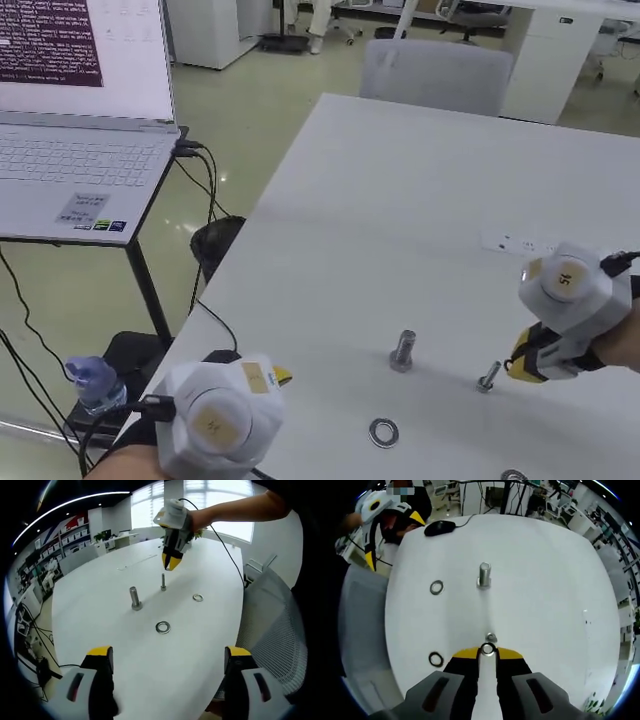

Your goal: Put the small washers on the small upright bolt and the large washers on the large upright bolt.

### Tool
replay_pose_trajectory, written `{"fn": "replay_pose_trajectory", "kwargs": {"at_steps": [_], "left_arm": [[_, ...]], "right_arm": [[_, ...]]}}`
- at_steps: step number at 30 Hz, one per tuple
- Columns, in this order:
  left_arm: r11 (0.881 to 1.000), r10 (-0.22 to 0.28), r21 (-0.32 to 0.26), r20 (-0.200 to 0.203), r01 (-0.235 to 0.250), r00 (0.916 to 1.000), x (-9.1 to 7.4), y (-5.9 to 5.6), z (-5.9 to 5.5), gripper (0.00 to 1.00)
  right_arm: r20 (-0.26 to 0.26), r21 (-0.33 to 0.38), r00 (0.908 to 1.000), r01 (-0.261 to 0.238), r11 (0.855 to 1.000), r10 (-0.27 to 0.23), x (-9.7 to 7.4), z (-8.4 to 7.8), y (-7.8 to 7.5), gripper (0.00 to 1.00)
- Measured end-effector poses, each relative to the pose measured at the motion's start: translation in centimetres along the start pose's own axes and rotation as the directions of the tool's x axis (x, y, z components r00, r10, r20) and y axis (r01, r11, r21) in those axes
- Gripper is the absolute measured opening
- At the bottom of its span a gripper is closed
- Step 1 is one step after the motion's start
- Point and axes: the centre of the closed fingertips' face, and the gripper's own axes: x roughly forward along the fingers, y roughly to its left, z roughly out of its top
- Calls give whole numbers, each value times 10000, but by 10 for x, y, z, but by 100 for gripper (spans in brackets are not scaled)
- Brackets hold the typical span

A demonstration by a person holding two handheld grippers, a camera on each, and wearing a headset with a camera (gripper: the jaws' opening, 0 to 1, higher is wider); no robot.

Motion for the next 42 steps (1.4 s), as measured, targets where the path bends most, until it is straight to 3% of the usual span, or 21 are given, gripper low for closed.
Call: {"fn": "replay_pose_trajectory", "kwargs": {"at_steps": [11,24,42], "left_arm": [[9999,-143,-7,-24,143,9999,3,-1,-2,98],[9996,-266,8,-65,266,9996,5,-4,-1,94],[9996,-213,-189,-80,212,9997,2,-2,-4,90]], "right_arm": [[-5,89,10000,-93,9999,93,9,6,0,13],[-234,-67,9995,-224,9997,222,18,4,4,13],[-502,-248,9979,-427,9988,414,48,-6,7,13]]}}
